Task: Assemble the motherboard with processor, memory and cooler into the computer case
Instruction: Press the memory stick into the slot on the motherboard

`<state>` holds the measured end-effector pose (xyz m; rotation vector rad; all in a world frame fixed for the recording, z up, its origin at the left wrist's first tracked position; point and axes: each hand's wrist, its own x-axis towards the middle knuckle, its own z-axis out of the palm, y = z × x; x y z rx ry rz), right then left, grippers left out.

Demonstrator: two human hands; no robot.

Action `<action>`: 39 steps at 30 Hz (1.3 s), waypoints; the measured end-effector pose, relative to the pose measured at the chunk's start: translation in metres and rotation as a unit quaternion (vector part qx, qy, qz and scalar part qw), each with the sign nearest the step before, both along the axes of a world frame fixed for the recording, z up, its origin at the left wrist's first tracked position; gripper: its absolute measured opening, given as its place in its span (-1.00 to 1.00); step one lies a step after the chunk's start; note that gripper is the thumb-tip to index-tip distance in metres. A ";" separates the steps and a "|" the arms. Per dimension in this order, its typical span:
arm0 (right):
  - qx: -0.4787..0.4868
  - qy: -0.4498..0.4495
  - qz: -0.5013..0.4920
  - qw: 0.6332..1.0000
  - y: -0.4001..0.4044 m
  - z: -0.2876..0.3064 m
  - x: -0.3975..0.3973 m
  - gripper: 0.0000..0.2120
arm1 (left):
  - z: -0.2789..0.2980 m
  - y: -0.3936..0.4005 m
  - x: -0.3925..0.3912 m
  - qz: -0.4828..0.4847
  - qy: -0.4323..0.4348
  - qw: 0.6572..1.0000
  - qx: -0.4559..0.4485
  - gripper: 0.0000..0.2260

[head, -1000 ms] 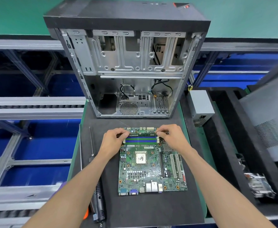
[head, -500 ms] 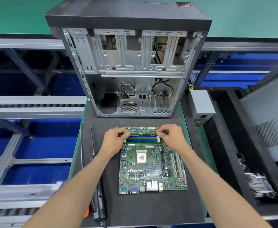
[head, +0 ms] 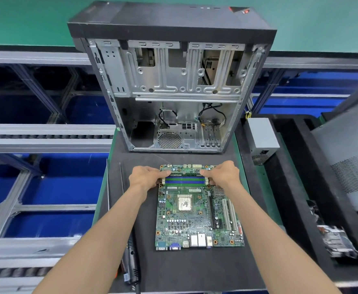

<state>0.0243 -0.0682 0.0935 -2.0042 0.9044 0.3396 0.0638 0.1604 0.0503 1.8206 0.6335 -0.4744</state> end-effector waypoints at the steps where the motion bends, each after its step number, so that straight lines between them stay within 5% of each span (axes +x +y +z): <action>1: 0.007 0.003 -0.008 1.000 0.000 0.000 -0.001 -0.60 | 0.000 0.001 0.000 0.001 0.004 1.000 -0.003 -0.65; 39: -0.018 0.034 0.013 0.999 0.006 0.008 0.004 -0.56 | 0.008 -0.002 0.002 -0.022 0.023 0.998 0.048 -0.63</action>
